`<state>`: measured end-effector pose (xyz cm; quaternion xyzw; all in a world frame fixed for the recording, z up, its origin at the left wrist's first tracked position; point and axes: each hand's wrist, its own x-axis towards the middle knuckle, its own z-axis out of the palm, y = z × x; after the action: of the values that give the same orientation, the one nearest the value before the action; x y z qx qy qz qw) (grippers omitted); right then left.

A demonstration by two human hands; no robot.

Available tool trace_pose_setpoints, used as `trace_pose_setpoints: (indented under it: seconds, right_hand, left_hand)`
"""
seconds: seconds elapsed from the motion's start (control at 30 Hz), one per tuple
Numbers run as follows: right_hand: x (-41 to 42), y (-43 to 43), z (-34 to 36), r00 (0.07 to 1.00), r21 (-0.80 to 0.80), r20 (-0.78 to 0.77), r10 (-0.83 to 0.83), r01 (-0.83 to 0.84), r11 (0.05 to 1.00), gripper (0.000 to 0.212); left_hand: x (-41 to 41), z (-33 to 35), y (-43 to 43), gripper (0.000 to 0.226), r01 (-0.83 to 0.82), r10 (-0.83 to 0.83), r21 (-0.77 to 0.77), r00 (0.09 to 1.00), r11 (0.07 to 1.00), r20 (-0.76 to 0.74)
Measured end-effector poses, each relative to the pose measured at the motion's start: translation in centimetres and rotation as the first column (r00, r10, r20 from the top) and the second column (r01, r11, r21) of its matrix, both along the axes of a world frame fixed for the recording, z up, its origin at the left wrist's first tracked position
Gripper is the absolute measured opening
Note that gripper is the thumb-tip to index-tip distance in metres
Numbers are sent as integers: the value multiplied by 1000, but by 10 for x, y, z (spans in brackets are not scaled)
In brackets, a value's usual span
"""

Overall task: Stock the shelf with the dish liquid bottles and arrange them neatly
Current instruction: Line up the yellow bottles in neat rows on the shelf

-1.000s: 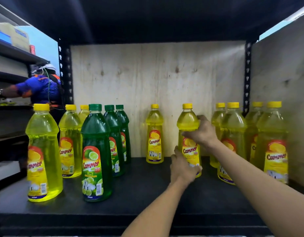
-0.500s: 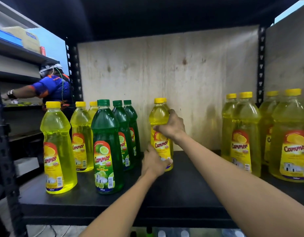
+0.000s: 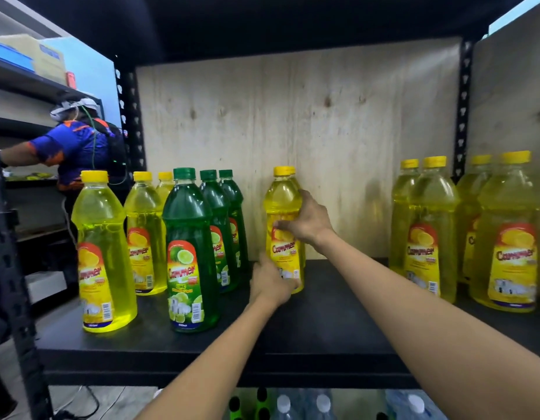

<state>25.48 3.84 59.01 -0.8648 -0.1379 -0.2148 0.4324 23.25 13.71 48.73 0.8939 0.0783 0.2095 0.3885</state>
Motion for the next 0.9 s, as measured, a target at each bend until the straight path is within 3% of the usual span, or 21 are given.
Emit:
trace_pose_setpoints:
  seconds: [0.03,0.1,0.17,0.2,0.27,0.33,0.43,0.5,0.57,0.73,0.9]
  right_hand:
    - [-8,-9,3,1000,-18,-16,13,-13,1000,86]
    - [-26,-36,11,999,-50,40,-27,29,998,78]
    - [-43,-72,19,954,-70,233,-188,210,975,64]
    - [-49,-91,23,900,-64,322,-293,330,942,59]
    - [-57,-126,28,758,2,423,-497,548,837,59]
    - [-56,-157,29,677,89,375,-633,653,752,68]
    - [-44,-191,24,776,123,104,-622,610,782,90]
    - [-37,-206,19,860,147,-31,-510,509,848,94]
    - [-33,-213,14,888,161,-66,-456,460,873,88]
    - [-37,-213,7,890,93,48,-453,448,889,78]
    - [-51,-201,7,943,40,116,-312,310,950,86]
  left_hand:
    - [-9,3,-10,102,-61,60,14,997,998,44]
    - [-31,7,-34,100,-183,152,64,931,981,333]
    - [-48,13,-63,83,-175,62,126,786,976,615]
    - [-50,15,-79,74,-93,-34,161,759,983,650]
    - [-42,22,-108,63,185,-241,159,828,970,507]
    - [-27,24,-133,68,408,-390,-26,887,912,246]
    - [-7,20,-158,93,475,-487,-178,873,862,-23]
    - [-2,15,-168,91,494,-509,-168,859,853,-61]
    - [3,11,-175,83,518,-534,-167,843,839,-65]
    - [6,9,-187,76,576,-589,-175,808,799,-27]
    - [-11,15,-167,73,554,-550,-171,832,815,75]
